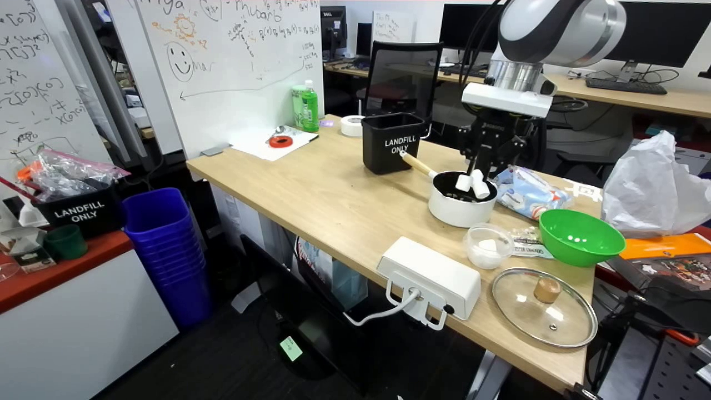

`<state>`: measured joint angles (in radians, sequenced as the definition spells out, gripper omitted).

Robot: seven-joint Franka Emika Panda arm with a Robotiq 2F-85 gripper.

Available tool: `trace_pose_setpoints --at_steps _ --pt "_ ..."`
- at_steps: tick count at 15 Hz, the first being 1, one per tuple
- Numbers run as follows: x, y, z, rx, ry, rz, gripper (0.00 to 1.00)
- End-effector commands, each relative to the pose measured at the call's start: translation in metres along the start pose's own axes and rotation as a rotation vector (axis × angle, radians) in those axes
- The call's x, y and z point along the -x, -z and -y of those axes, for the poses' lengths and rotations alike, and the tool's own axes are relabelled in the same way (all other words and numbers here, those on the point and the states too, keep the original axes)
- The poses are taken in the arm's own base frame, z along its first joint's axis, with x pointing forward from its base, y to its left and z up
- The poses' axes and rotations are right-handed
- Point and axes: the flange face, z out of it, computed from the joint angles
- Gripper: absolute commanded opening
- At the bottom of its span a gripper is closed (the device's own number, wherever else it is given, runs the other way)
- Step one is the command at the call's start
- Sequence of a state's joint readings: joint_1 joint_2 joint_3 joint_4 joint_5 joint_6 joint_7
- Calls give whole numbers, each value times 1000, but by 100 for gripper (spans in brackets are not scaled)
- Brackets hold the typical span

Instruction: Take three marshmallows from the bowl and put it in the pot

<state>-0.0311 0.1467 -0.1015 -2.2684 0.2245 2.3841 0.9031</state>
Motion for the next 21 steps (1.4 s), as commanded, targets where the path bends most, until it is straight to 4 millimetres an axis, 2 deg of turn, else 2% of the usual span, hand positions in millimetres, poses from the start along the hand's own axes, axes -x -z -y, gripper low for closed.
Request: trace_pose_setpoints --at_steps 1,2,3,7,9,12,16,21 --pt "0 1 0 1 0 0 32" --pt "0 1 0 1 0 0 32" --pt "-3 1 3 -4 -19 5 8" --pt "-26 13 18 -48 -117 -8 8" --pt "-45 19 27 -75 -181 -40 8" --pt "-71 16 36 -99 -272 -104 8" --pt "-92 -12 32 -64 -363 -161 8" --pt "-100 -48 29 -25 -428 -190 8"
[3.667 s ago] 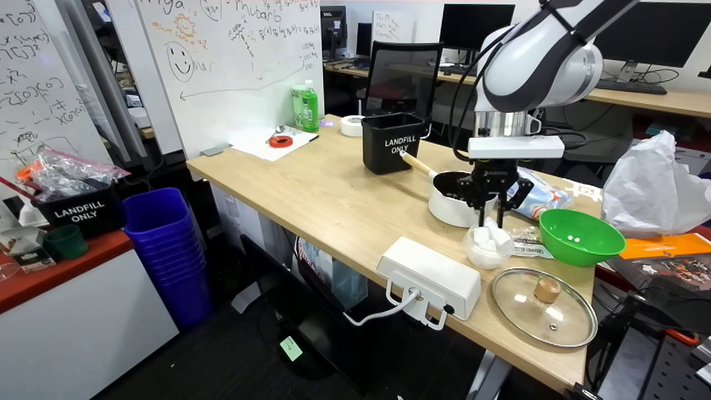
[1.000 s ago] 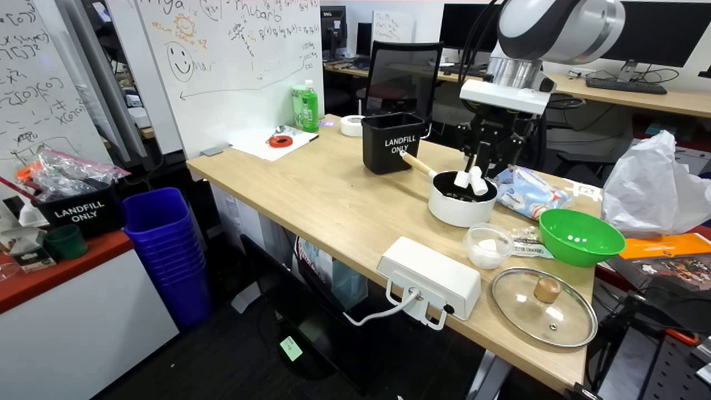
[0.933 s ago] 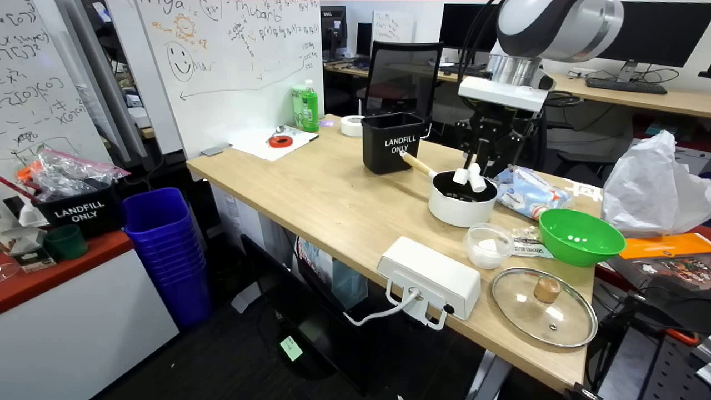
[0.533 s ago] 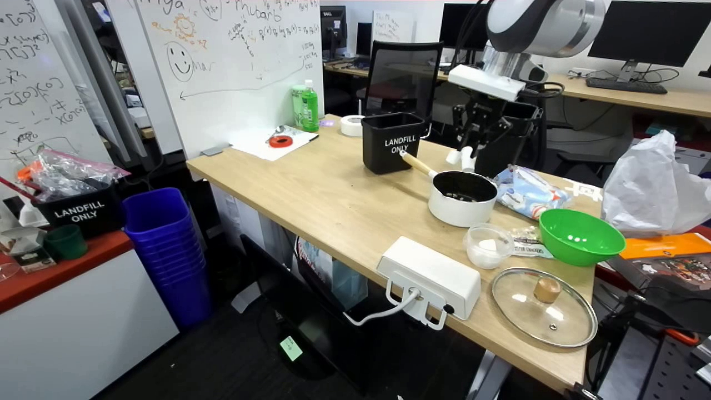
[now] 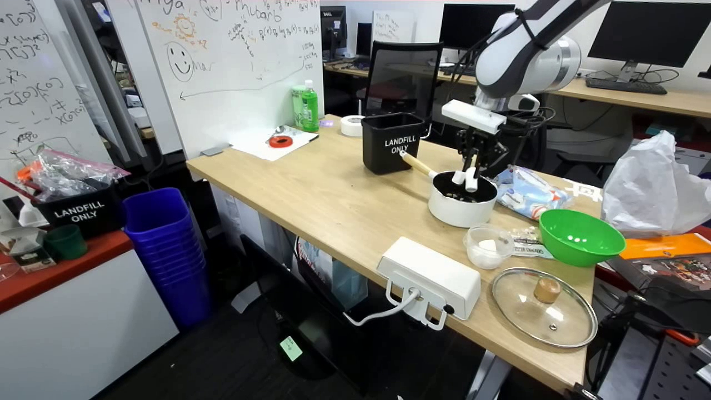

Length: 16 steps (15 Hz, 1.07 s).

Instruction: Take three marshmallows from the bowl and put it in the pot

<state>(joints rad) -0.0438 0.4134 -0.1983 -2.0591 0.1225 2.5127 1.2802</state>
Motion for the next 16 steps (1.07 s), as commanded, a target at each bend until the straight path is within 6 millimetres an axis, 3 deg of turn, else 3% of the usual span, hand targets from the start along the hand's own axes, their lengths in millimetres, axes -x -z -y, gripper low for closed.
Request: trace_pose_setpoints --at_steps 1,8,10,12,16 --pt "1 -11 7 -4 -36 -24 8" --pt "10 -25 5 22 -40 -47 8" --pt "13 -26 5 25 -33 -46 58" --pt "16 -25 4 25 -25 -47 62" --pt "20 -18 2 19 -5 -49 88"
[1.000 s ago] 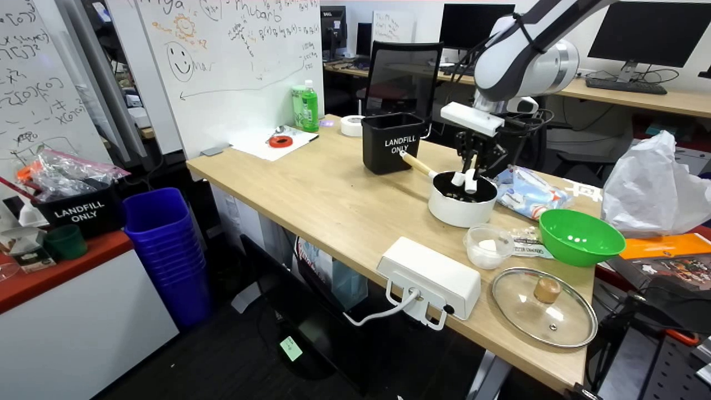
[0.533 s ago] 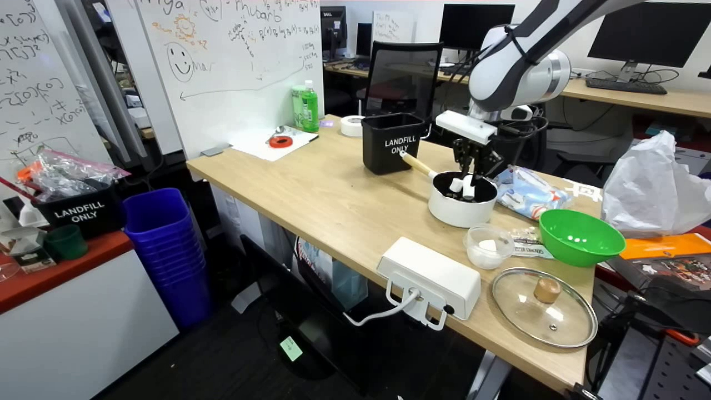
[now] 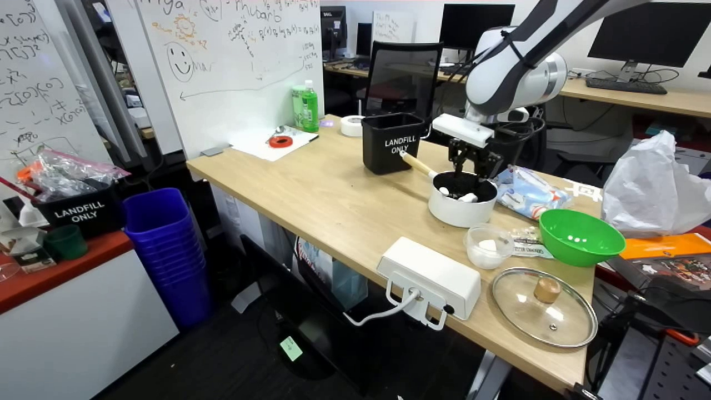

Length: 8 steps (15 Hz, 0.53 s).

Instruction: Take three marshmallows from the bowl and put it in the pot

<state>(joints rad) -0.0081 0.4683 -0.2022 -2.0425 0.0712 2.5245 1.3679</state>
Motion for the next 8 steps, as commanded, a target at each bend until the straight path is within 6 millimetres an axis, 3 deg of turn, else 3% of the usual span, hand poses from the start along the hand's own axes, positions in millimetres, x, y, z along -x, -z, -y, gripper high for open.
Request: trace_pose_setpoints --at_steps 1,8 --pt "1 9 -3 -18 8 -10 96" --pt "4 42 -14 -21 16 11 100"
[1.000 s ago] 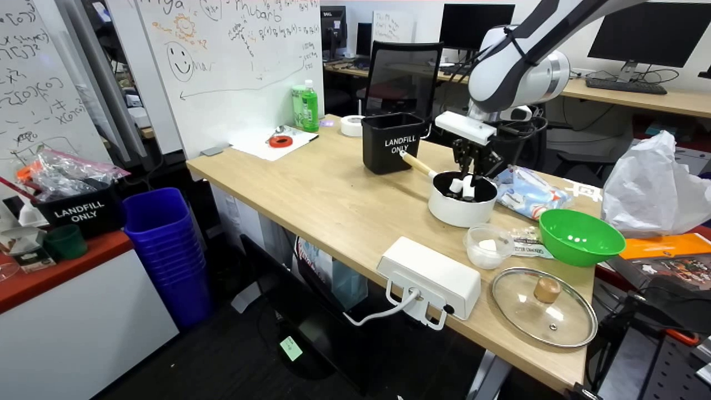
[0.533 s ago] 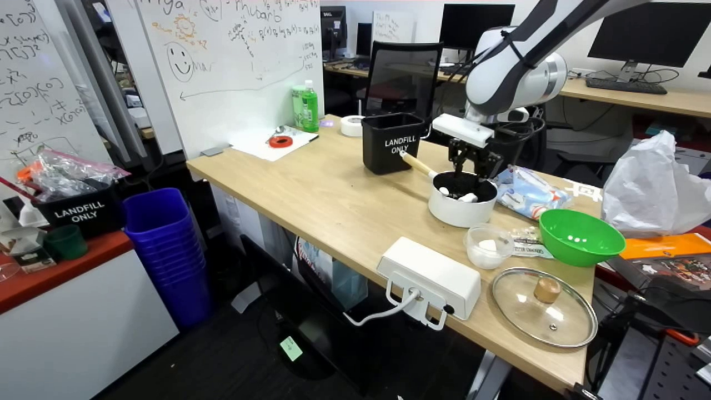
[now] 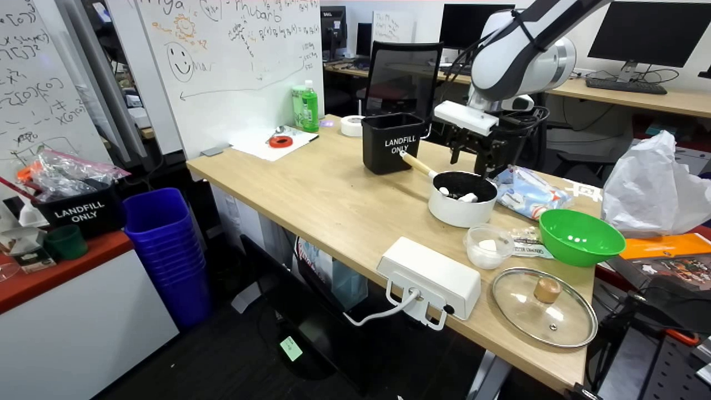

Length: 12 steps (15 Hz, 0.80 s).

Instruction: Take three marshmallows from the bowl and put it in the pot

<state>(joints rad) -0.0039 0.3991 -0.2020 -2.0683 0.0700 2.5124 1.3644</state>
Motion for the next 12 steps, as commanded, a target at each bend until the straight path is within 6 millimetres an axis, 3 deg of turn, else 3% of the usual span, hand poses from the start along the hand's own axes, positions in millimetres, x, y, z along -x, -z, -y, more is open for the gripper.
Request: trace_pose_setpoints --at_steps 1,7,8,12 --pt "3 16 -13 13 14 4 100" --pt "16 31 -49 129 161 82 100" --pt "14 25 -34 102 103 55 100" --pt "16 30 -45 122 141 70 100"
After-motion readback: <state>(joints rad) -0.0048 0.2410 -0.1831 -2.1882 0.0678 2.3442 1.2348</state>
